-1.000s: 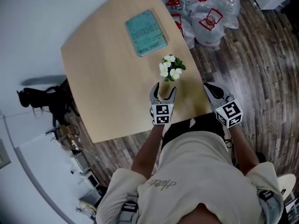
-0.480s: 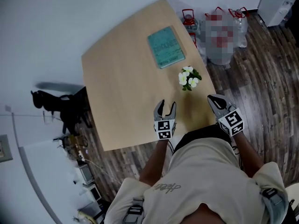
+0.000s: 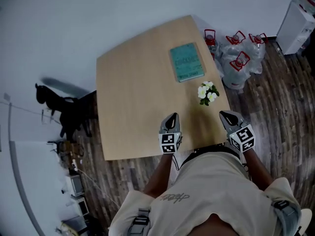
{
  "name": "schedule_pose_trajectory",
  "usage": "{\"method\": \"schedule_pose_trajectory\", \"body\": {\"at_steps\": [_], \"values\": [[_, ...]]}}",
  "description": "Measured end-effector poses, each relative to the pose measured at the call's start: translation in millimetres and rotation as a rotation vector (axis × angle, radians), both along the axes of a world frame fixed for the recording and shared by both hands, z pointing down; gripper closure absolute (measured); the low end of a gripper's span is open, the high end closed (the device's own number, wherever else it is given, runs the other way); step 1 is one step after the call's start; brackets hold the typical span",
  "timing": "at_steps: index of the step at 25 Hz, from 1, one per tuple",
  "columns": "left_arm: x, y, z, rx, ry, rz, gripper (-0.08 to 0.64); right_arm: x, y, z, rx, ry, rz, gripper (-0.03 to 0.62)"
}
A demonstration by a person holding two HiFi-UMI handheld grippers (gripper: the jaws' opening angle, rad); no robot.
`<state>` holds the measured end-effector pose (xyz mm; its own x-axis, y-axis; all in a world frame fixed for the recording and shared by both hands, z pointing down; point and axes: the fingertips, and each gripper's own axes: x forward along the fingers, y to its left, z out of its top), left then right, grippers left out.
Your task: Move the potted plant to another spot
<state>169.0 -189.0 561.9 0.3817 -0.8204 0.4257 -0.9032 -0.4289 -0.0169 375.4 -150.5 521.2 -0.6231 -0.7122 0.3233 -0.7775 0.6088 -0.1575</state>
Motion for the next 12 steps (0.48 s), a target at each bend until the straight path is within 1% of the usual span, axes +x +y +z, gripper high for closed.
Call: {"method": "schedule_pose_trajectory", "body": {"at_steps": [3, 7, 12], "values": [[-5, -1, -15, 0.012, 0.054, -0.012, 0.543, -4, -4, -9, 0.017, 0.0, 0.0, 0.589], [-8, -9, -48, 0.03, 0.139, -0.013, 0.543, -8, -15, -29, 0.065, 0.002, -0.009, 0.589], [-5, -15, -91, 0.089, 0.156, 0.026, 0.543, -9, -23, -54, 0.114, 0.001, -0.014, 0.589]]}}
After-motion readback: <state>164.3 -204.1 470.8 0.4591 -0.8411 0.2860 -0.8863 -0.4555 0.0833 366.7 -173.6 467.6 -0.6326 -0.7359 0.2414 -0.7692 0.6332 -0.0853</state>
